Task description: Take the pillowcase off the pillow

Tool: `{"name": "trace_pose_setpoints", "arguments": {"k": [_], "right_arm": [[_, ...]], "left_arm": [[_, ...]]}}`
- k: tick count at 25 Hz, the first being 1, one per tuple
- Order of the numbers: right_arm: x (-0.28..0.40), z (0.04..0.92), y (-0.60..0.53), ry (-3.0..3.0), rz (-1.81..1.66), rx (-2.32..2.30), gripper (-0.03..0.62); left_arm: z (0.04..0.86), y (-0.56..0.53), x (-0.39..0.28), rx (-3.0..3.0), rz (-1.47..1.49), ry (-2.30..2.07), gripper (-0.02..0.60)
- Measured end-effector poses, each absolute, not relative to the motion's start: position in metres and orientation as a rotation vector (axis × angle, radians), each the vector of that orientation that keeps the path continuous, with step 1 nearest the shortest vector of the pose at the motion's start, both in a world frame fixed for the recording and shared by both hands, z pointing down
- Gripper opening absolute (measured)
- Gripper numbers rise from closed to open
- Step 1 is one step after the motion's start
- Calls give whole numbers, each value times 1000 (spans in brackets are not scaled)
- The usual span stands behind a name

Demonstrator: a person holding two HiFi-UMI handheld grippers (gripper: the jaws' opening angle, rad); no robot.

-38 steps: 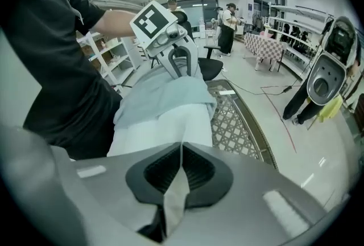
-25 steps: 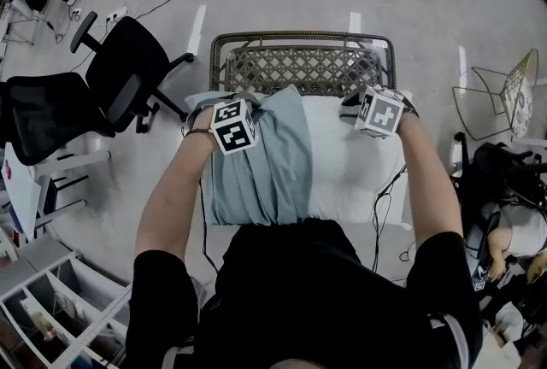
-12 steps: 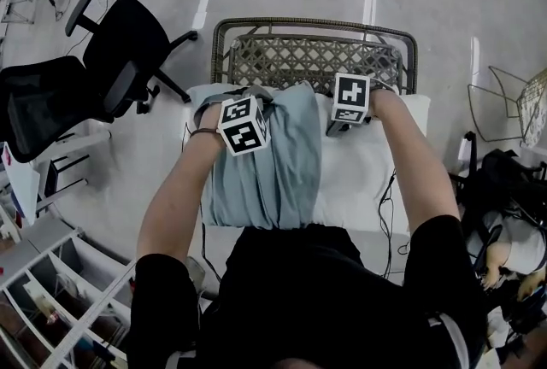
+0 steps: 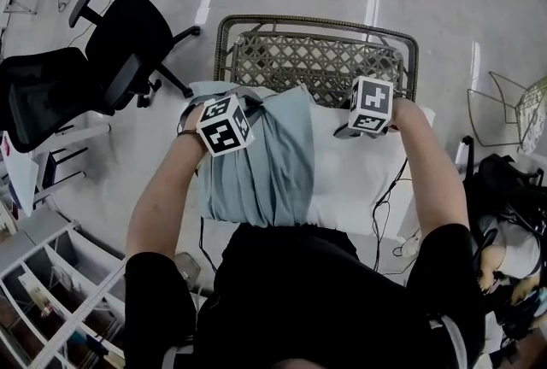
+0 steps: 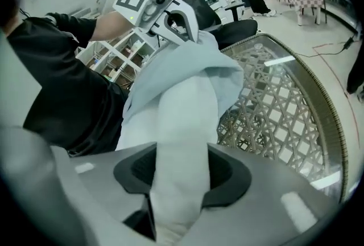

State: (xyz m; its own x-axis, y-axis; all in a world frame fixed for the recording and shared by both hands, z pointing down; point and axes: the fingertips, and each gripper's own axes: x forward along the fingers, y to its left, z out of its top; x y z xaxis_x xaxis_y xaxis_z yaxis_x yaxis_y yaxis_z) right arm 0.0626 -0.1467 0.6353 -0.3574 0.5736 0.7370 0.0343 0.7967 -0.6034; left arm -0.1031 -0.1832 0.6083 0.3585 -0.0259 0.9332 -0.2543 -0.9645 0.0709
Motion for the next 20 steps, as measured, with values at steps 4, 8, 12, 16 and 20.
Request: {"name": "trace_pose_setpoints", "arguments": {"k": [4,8,12,16,20], "right_arm": [[67,623,-146,-1908,568,-434,204],[69,615,-146,-1946,511,-397,204],[73,603,-143,-1907,380,-393,209],[78,592,-139,-1905,329,-375,210],[81,581,-137,-1894,316,-346,212]], "left_arm": [[589,-172,-125,2431,1642,-300,8],[568,-162,-138,2460,1577,-370,8],[548,-168,-151,2501,1580,-451,53],[545,-186,-206,2444,1723,-577,150],[553,-196,-242,2386,1781,-594,169]]}}
